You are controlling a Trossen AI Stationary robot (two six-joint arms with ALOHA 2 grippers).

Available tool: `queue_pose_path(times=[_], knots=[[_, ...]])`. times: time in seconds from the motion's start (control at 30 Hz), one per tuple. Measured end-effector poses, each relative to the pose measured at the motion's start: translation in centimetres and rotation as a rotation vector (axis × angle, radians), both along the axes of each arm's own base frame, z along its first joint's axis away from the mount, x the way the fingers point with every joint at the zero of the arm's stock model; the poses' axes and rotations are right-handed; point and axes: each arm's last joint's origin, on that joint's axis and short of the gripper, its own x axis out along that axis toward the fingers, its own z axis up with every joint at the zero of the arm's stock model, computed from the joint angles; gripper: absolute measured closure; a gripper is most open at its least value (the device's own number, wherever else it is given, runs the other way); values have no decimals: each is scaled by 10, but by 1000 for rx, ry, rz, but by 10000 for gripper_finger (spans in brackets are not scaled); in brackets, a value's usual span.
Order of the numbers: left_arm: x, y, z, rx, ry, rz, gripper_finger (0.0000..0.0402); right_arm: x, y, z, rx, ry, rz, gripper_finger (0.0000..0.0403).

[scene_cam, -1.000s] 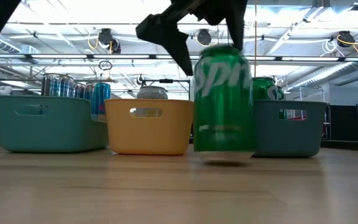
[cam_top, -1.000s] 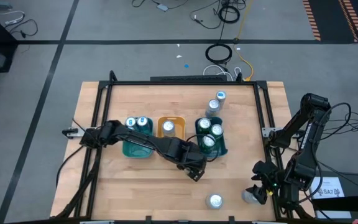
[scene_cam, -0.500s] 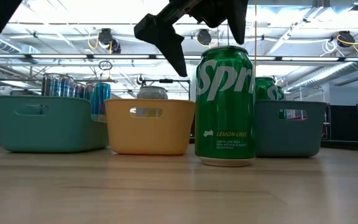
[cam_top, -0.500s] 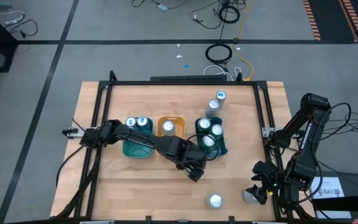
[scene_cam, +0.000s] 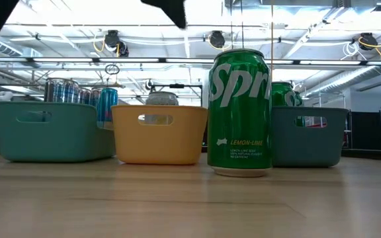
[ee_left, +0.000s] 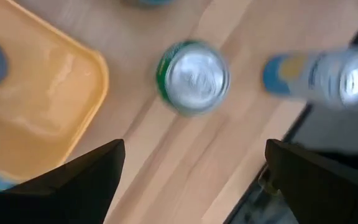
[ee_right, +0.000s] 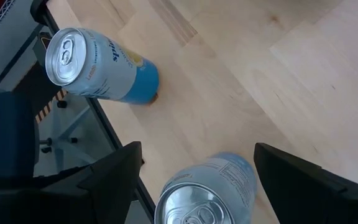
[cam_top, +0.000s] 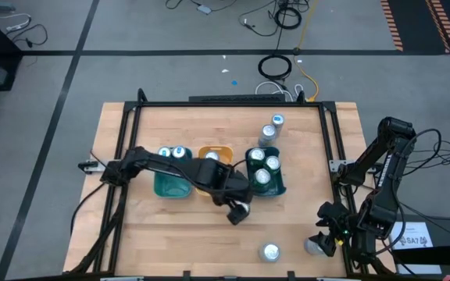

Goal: Sort soda cans
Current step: Put the blue-white soda can into the yellow bin

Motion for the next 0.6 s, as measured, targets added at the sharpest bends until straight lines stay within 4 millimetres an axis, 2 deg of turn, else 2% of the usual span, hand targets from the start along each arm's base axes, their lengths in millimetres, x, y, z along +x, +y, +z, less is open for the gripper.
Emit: queue_pose_path(times=[0.13, 0.27, 0.43, 0.6], knots=[[-17, 5, 17, -2, 18, -136, 6, 0, 0, 0, 4, -2, 0, 101], [-37, 4, 34, 20, 34, -132, 6, 2, -1, 1, -37, -85, -23, 101], [-55, -15, 50, 340, -76, -181, 6, 10, -5, 4, -106, -232, -93, 101], [-73, -33, 56, 542, -133, -240, 6, 16, -9, 5, -122, -263, -134, 101]])
